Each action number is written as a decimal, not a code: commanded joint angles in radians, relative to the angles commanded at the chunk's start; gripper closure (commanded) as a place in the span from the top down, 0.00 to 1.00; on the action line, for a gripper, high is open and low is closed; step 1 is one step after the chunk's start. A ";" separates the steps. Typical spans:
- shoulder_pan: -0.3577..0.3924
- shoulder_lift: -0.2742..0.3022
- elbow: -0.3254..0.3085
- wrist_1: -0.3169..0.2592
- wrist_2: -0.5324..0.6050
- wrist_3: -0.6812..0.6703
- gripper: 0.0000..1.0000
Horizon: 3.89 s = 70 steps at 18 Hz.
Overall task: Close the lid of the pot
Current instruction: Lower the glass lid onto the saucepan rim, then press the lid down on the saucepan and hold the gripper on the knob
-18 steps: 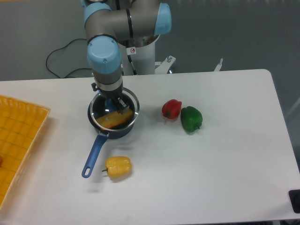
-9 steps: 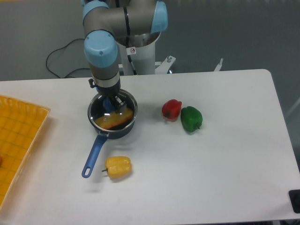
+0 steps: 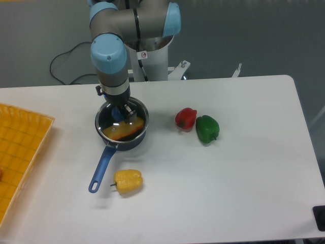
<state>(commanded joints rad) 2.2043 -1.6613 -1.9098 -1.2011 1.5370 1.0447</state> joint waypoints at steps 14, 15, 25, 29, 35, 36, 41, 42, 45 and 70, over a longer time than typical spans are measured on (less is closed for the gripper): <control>-0.017 -0.003 -0.021 0.006 0.018 -0.003 0.31; -0.018 -0.003 -0.023 0.006 0.018 -0.003 0.31; -0.029 -0.009 -0.023 0.028 0.020 -0.003 0.31; -0.029 -0.014 -0.025 0.028 0.021 -0.003 0.31; -0.031 -0.017 -0.025 0.026 0.023 -0.006 0.32; -0.031 -0.017 -0.025 0.026 0.023 -0.006 0.32; -0.032 -0.021 -0.021 0.026 0.023 -0.006 0.32; -0.032 -0.023 -0.021 0.026 0.023 -0.005 0.33; -0.031 -0.023 -0.014 0.025 0.023 0.003 0.53; 0.248 -0.092 0.340 -0.086 0.038 0.325 1.00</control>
<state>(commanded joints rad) 2.4525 -1.7533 -1.5694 -1.2870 1.5754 1.3696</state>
